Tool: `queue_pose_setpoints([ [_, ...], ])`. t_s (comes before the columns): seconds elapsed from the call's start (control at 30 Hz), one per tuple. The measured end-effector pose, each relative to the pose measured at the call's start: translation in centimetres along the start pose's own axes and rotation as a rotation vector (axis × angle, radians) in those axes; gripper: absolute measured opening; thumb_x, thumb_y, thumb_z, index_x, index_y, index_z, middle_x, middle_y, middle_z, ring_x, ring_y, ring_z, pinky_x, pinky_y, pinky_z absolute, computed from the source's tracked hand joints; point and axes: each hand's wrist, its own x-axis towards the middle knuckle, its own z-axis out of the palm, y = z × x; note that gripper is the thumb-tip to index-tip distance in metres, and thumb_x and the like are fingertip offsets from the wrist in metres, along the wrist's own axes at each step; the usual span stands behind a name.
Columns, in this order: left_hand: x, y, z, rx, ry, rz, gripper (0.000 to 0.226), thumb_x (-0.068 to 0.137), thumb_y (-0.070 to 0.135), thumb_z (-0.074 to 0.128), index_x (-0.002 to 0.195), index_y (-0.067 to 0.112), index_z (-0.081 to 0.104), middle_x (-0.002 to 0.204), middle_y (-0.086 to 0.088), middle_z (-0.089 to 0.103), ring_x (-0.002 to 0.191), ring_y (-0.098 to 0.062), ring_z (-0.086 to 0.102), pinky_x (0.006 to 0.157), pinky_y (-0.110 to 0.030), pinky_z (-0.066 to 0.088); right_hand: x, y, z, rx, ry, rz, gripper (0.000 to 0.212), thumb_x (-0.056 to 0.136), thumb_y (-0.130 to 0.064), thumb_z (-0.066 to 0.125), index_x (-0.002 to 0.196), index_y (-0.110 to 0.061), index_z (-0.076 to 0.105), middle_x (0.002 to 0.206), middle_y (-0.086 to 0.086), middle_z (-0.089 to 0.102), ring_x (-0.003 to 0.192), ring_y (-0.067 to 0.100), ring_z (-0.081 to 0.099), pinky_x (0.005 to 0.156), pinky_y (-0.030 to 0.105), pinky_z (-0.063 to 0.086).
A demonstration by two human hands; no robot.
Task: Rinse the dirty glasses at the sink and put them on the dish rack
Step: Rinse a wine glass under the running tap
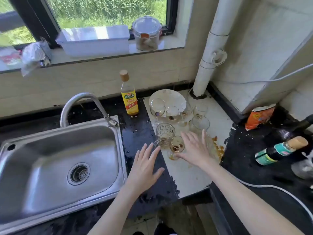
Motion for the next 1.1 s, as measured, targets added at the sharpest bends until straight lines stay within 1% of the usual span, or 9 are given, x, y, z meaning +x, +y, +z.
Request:
queue_pose_setpoints([
  [0.17, 2.3, -1.3, 0.6, -0.019, -0.021, 0.019, 0.075, 0.090, 0.049, 0.048, 0.148, 0.026, 0.005, 0.157, 0.004, 0.002, 0.144, -0.018, -0.007, 0.118, -0.037, 0.003, 1.9, 0.0, 0.4, -0.019, -0.024, -0.020, 0.089, 0.078, -0.066, 0.054, 0.146, -0.018, 0.024, 0.148, 0.000, 0.039, 0.139, 0.017, 0.030, 0.112, 0.057, -0.014],
  [0.33, 3.4, -1.8, 0.7, -0.109, 0.062, 0.073, 0.080, 0.085, 0.049, 0.057, 0.147, 0.025, 0.012, 0.152, 0.006, 0.019, 0.140, -0.015, 0.007, 0.116, -0.032, 0.010, 1.0, 0.0, -0.3, 0.075, 0.051, -0.096, 0.070, 0.074, -0.064, 0.060, 0.130, -0.025, 0.045, 0.132, -0.006, 0.053, 0.129, 0.012, 0.041, 0.109, 0.039, -0.023],
  [0.43, 3.2, -1.6, 0.2, -0.323, 0.081, 0.077, 0.085, 0.080, 0.047, 0.065, 0.146, 0.027, 0.016, 0.148, 0.011, 0.026, 0.135, -0.007, 0.018, 0.113, -0.026, 0.020, 0.0, -1.2, -2.3, 0.217, 0.003, -0.114, 0.070, 0.077, -0.058, 0.063, 0.135, -0.027, 0.040, 0.138, -0.007, 0.048, 0.137, 0.016, 0.031, 0.115, 0.036, -0.009],
  [0.5, 2.6, -1.6, -0.4, -0.512, 0.078, 0.038, 0.085, 0.076, 0.044, 0.071, 0.141, 0.039, 0.016, 0.140, 0.019, 0.033, 0.128, 0.002, 0.028, 0.107, -0.017, 0.025, -0.5, -2.8, -3.6, 0.325, -0.065, -0.106, 0.071, 0.077, -0.055, 0.064, 0.138, -0.028, 0.038, 0.142, -0.006, 0.045, 0.142, 0.021, 0.022, 0.116, 0.039, 0.013],
  [0.6, 1.1, -2.4, -1.3, -0.745, 0.112, -0.025, 0.075, 0.074, 0.037, 0.075, 0.126, 0.051, 0.024, 0.125, 0.025, 0.047, 0.113, 0.009, 0.045, 0.092, -0.005, 0.033, -0.5, -6.1, -4.3, 0.419, -0.089, -0.166, 0.065, 0.075, -0.054, 0.067, 0.131, -0.028, 0.046, 0.130, -0.006, 0.053, 0.130, 0.017, 0.039, 0.100, 0.032, 0.035],
  [0.7, -0.7, -4.9, -2.4, -0.863, 0.213, -0.097, 0.055, 0.076, 0.027, 0.073, 0.115, 0.044, 0.038, 0.112, 0.017, 0.056, 0.100, 0.005, 0.055, 0.083, -0.008, 0.041, 0.0, -10.3, -3.9, 0.477, -0.087, -0.257, 0.064, 0.074, -0.053, 0.068, 0.129, -0.026, 0.047, 0.120, -0.010, 0.055, 0.113, 0.011, 0.051, 0.091, 0.024, 0.040],
  [0.9, -4.3, -12.7, -4.5, -0.853, 0.279, -0.205, 0.052, 0.076, 0.017, 0.074, 0.108, 0.041, 0.040, 0.094, 0.018, 0.058, 0.082, 0.005, 0.056, 0.075, -0.013, 0.046, 1.1, -18.7, -2.5, 0.558, -0.168, -0.365, 0.066, 0.081, -0.055, 0.060, 0.137, -0.028, 0.040, 0.120, -0.012, 0.052, 0.108, 0.002, 0.047, 0.098, 0.028, 0.042],
  [1.0, -5.8, -18.0, -5.2, -0.838, 0.300, -0.269, 0.057, 0.075, 0.022, 0.076, 0.114, 0.036, 0.038, 0.098, 0.011, 0.060, 0.082, 0.004, 0.058, 0.075, -0.010, 0.045, 2.1, -23.0, -1.5, 0.669, -0.208, -0.318, 0.059, 0.089, -0.051, 0.050, 0.140, -0.025, 0.039, 0.122, -0.011, 0.051, 0.114, 0.002, 0.046, 0.103, 0.027, 0.039],
  [1.1, -6.4, -23.1, -6.2, -0.828, 0.335, -0.326, 0.057, 0.074, 0.018, 0.077, 0.105, 0.044, 0.037, 0.102, 0.009, 0.055, 0.082, 0.005, 0.057, 0.075, -0.009, 0.043, 4.0, -26.0, -0.2, 0.693, -0.148, -0.248, 0.048, 0.093, -0.039, 0.050, 0.136, -0.017, 0.047, 0.127, -0.002, 0.056, 0.115, 0.009, 0.051, 0.102, 0.028, 0.040],
])
